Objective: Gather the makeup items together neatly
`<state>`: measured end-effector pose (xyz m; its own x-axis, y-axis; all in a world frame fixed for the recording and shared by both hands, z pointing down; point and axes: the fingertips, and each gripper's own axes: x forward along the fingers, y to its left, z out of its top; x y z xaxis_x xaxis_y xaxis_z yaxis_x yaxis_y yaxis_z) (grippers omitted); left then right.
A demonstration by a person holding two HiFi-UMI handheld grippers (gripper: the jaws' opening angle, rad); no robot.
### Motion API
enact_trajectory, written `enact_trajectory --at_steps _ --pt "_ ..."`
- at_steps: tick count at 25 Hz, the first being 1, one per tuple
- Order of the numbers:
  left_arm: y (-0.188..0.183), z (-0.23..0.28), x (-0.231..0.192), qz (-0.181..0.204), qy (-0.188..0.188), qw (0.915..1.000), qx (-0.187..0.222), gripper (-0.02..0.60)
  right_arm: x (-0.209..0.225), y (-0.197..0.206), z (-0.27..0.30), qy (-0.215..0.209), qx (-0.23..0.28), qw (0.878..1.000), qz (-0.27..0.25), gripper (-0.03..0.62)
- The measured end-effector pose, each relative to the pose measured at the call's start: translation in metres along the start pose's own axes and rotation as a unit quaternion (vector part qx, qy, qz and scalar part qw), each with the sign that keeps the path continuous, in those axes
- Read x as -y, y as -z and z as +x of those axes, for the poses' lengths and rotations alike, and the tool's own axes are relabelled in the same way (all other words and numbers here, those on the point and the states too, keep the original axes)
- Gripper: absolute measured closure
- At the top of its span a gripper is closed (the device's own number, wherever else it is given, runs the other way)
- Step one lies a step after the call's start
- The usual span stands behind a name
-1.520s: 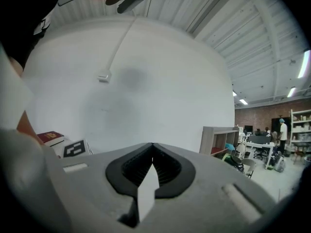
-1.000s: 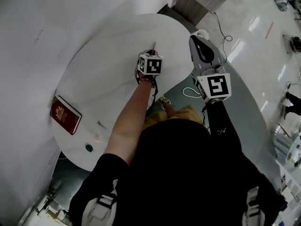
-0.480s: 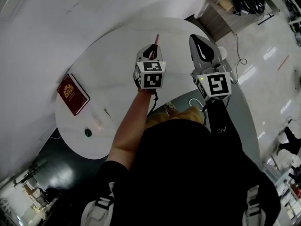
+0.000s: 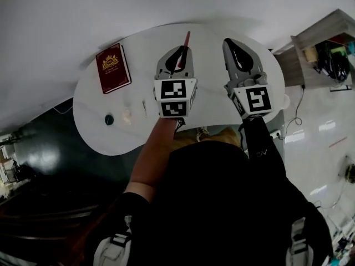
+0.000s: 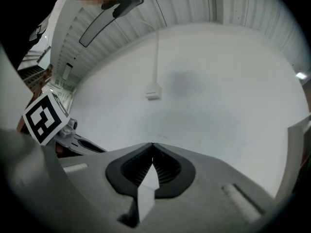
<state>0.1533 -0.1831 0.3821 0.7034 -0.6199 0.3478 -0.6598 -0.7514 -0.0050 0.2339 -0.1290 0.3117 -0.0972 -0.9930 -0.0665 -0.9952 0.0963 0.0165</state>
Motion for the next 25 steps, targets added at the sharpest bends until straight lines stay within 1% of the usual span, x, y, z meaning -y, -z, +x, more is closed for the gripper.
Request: enact_trajectory --at_steps 3,6,9,13,15,17,20,23,25 --pt "-0.001 -0.027 -0.034 -0.013 -0.047 0.9987 0.010 0.537 -0.032 -0.005 0.024 -0.045 0.014 0.999 0.001 0.589" --pt "0.003 -0.049 -0.058 -0.028 -0.081 0.9962 0.016 0.537 -0.062 -0.004 0.039 -0.084 0.017 0.996 -0.001 0.589" --pt "0.011 -0.063 -0.072 -0.039 -0.100 0.9941 0.014 0.537 -0.085 0.002 0.049 -0.112 0.016 0.994 0.002 0.589" --pt "0.026 -0.074 -0.087 -0.067 -0.113 0.9913 0.007 0.537 -0.099 0.002 0.056 -0.130 0.022 0.991 0.010 0.589" --pt "0.050 -0.076 -0.096 -0.082 -0.124 0.9887 -0.016 0.537 -0.100 0.012 0.057 -0.131 0.009 0.991 0.008 0.589" --pt "0.084 -0.074 -0.101 -0.095 -0.132 0.9853 -0.052 0.537 -0.103 0.024 0.057 -0.130 -0.007 0.991 0.011 0.589" --pt "0.134 -0.076 -0.103 -0.120 -0.139 0.9780 -0.100 0.537 -0.117 0.028 0.059 -0.146 -0.008 0.989 0.012 0.589" --pt "0.183 -0.078 -0.101 -0.156 -0.139 0.9674 -0.142 0.537 -0.126 0.031 0.060 -0.152 -0.007 0.988 0.020 0.589" --pt "0.218 -0.081 -0.097 -0.192 -0.137 0.9563 -0.174 0.537 -0.127 0.043 0.060 -0.154 -0.025 0.988 0.010 0.589"
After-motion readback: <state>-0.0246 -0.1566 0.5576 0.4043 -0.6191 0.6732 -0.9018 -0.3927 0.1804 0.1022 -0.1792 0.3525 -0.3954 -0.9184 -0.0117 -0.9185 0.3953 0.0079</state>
